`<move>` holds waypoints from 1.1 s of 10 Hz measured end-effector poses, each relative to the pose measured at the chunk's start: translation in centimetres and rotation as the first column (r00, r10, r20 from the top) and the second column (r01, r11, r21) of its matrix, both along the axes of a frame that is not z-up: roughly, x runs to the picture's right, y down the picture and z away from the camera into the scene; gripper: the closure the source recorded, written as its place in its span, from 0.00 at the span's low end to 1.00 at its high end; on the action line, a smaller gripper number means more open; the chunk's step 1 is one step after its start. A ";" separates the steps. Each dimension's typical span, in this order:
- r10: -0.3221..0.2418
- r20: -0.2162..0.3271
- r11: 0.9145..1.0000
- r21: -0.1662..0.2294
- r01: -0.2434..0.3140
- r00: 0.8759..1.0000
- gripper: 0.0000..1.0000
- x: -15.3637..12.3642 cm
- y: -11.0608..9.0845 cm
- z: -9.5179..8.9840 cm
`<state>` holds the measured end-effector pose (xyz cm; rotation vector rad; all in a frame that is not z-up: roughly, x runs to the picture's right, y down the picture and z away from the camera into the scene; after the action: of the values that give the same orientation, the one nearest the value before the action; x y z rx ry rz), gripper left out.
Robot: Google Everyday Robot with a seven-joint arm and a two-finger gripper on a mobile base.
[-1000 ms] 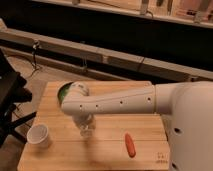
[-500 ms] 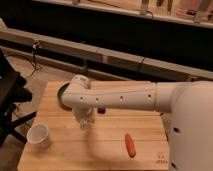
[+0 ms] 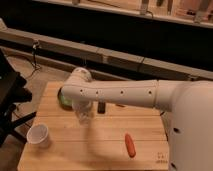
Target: Place the bottle in the ceramic bowl
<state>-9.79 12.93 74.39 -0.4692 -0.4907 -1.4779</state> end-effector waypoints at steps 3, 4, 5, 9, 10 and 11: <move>0.004 0.017 1.000 0.001 -0.004 1.000 0.94 -0.3 -0.7 0.5; 0.003 0.023 1.000 0.000 -0.003 1.000 0.94 -0.5 -0.8 0.6; 0.004 0.029 1.000 -0.001 -0.004 1.000 0.94 -0.6 -1.0 0.8; 0.008 0.060 1.000 -0.003 -0.008 0.998 0.94 -1.2 -2.4 1.6; 0.008 0.063 1.000 -0.004 -0.008 0.998 0.94 -1.2 -2.5 1.8; 0.009 0.069 1.000 -0.004 -0.009 0.998 0.94 -1.4 -2.8 1.9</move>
<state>-11.16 10.17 76.34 -0.4193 -0.5490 -1.4887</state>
